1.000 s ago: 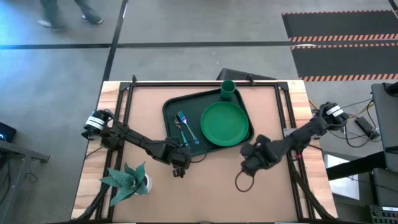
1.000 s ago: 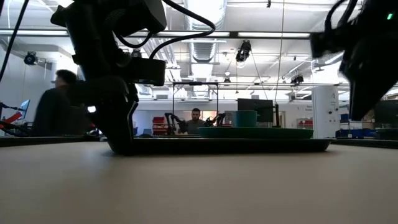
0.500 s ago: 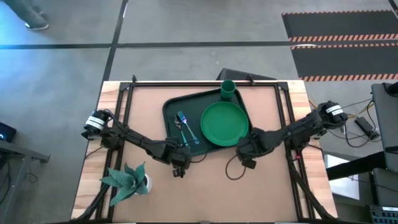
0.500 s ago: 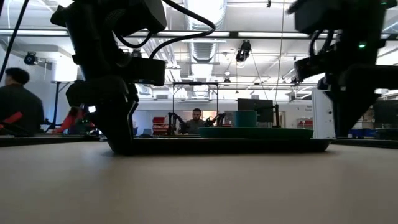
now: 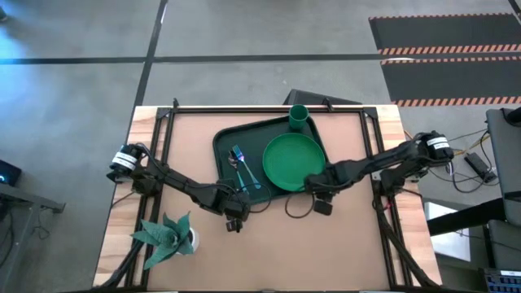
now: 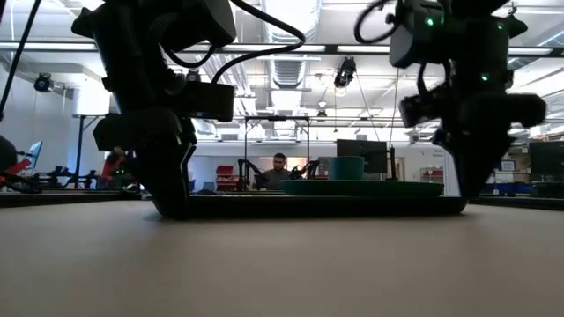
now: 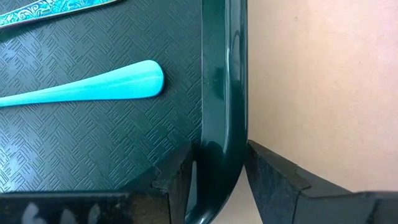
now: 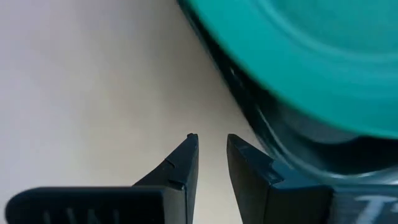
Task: Pick and place plate/cup/fork/spoon on tray
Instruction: Adjust the dark green tray
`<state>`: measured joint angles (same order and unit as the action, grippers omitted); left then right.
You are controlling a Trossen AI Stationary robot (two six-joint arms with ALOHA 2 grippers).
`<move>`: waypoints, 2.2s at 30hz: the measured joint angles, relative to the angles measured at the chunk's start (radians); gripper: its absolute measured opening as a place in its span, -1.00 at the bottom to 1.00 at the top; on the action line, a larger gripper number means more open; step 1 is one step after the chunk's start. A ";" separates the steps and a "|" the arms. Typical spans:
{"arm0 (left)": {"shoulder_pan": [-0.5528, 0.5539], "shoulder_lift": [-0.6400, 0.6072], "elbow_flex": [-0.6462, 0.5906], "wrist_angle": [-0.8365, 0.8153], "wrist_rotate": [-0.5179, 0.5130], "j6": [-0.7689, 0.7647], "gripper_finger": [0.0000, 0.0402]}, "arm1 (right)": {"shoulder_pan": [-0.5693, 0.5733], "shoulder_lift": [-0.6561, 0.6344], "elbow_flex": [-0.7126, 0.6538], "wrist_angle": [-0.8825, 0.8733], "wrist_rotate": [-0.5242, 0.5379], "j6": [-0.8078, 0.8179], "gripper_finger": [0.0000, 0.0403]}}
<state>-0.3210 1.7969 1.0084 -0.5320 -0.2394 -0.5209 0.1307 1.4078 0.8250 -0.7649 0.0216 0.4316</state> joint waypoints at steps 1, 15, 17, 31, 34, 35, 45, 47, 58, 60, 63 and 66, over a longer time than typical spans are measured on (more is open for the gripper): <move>0.000 0.000 0.000 0.000 0.000 0.000 -0.34 | 0.000 0.000 -0.013 -0.002 0.000 -0.001 -0.63; 0.000 0.000 0.000 0.000 0.000 -0.022 -0.34 | -0.001 -0.096 -0.116 -0.014 0.006 -0.041 -0.69; 0.000 0.000 0.000 0.000 0.000 -0.023 -0.34 | 0.000 -0.137 -0.116 -0.034 0.029 -0.039 -0.70; 0.000 0.000 0.000 0.000 0.000 -0.024 -0.34 | 0.000 -0.194 -0.141 -0.060 0.138 -0.093 -0.43; 0.000 0.000 0.000 0.000 0.000 -0.025 -0.34 | 0.000 -0.180 -0.142 -0.056 0.138 -0.115 -0.41; 0.000 0.000 0.000 0.000 0.000 -0.025 -0.34 | 0.000 -0.179 -0.143 -0.055 0.137 -0.117 -0.40; 0.000 0.000 0.000 0.000 0.000 -0.025 -0.34 | 0.000 -0.176 -0.144 0.041 0.135 -0.155 -0.47; 0.000 0.000 0.000 0.000 0.000 -0.026 -0.34 | 0.000 -0.175 -0.144 0.043 0.135 -0.155 -0.48; 0.000 0.000 0.000 0.001 0.000 -0.026 -0.34 | 0.000 -0.177 -0.205 0.127 0.138 -0.161 -0.47; 0.000 0.000 0.000 0.001 0.000 -0.026 -0.34 | 0.000 -0.177 -0.217 0.144 0.139 -0.163 -0.47; 0.000 0.000 0.000 0.001 0.000 -0.026 -0.34 | 0.000 -0.176 -0.235 0.172 0.144 -0.170 -0.48; 0.000 0.000 0.000 0.001 0.000 -0.026 -0.34 | -0.008 -0.176 -0.264 0.243 0.146 -0.187 -0.48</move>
<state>-0.3210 1.7969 1.0084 -0.5312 -0.2398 -0.5468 0.1229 1.2320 0.5608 -0.5217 0.1681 0.2450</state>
